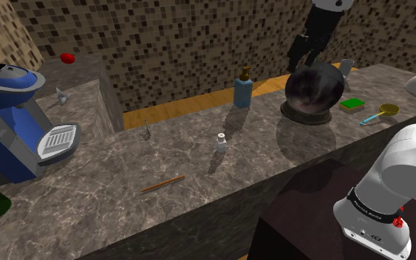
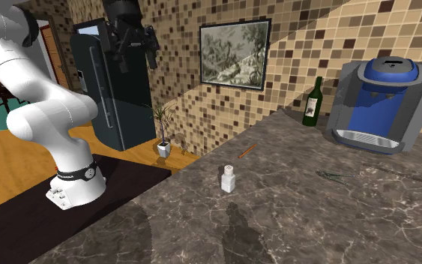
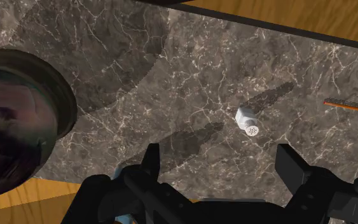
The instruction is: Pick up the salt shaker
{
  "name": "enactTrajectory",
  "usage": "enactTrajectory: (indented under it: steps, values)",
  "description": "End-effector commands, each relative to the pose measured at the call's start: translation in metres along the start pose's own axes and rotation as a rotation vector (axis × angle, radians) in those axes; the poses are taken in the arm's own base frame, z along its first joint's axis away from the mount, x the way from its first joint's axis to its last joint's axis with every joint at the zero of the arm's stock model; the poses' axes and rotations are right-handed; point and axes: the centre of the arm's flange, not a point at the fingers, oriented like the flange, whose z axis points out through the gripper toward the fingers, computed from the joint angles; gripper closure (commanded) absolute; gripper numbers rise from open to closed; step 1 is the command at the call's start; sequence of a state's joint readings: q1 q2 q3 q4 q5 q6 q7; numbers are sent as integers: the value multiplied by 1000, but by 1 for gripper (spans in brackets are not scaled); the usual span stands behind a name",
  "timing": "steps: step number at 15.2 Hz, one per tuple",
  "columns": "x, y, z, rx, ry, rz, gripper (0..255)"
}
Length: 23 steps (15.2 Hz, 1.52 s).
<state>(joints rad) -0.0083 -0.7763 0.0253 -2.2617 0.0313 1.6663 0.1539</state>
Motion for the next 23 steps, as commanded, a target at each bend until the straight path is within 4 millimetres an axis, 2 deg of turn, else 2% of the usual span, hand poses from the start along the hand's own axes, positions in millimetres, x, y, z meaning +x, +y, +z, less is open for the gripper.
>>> enactTrajectory:
  steps: [1, 23]
  values:
    - [0, 0, 0, 0, 0, 0, 0]
    - [87, -76, 264, 120, -47, 45, 0]
